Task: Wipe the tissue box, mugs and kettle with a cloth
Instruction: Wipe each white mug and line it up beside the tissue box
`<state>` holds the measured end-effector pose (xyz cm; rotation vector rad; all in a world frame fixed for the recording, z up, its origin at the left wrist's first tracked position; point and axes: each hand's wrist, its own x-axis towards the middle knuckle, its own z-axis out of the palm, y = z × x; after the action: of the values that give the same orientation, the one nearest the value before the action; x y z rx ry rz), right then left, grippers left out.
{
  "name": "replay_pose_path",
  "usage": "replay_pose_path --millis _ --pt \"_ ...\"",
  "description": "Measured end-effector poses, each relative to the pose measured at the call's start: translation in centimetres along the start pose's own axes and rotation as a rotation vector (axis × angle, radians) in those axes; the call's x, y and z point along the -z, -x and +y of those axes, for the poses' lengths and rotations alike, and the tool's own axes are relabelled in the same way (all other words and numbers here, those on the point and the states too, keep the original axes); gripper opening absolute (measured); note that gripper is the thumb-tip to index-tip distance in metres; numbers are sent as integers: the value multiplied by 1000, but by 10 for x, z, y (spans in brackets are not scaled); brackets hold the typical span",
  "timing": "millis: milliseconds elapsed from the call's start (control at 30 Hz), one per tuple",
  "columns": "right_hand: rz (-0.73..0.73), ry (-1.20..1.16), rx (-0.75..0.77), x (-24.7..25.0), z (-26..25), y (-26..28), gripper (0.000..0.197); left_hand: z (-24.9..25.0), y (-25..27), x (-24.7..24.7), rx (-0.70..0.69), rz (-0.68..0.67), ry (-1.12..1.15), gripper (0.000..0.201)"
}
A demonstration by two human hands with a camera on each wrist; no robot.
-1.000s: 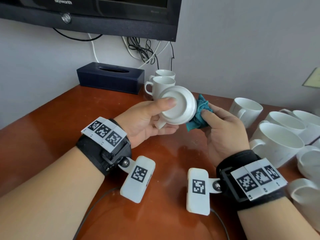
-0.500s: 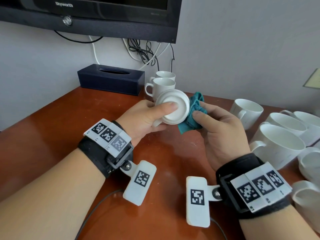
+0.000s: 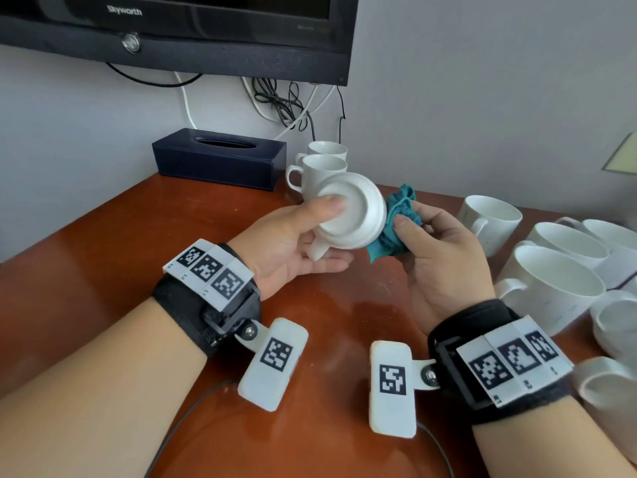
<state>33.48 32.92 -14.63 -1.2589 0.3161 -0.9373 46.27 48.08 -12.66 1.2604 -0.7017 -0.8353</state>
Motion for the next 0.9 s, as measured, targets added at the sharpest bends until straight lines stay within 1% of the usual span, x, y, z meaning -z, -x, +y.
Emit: replay_pose_path --millis 100,267,400,467,600,667,700,767,833,900 --pt "17 -45 -36 1 -2 1 16 -2 0 0 16 -14 45 82" --pt "26 -35 -23 0 -4 2 14 -3 -1 3 44 -71 -7 75" --pt "22 -49 -17 0 -6 2 14 -1 0 6 22 -110 -23 84" --pt "6 -44 -13 0 -7 3 13 1 1 9 10 -122 -14 83" --pt "-5 -11 17 0 -6 2 15 0 3 9 -30 -133 10 71" --pt "-22 -12 17 0 -7 3 17 -1 2 5 -48 -140 -19 72" --pt "-39 -15 15 -1 -8 4 17 -1 2 3 -55 -133 -30 72" --pt "-96 -22 22 -3 -9 6 17 -1 -2 3 -69 -74 -35 68" --pt "-150 -16 42 -7 -9 8 17 -1 -4 3 -87 -3 -41 58" --pt "-170 4 61 -9 -7 9 19 -1 -6 3 -99 45 -63 49"
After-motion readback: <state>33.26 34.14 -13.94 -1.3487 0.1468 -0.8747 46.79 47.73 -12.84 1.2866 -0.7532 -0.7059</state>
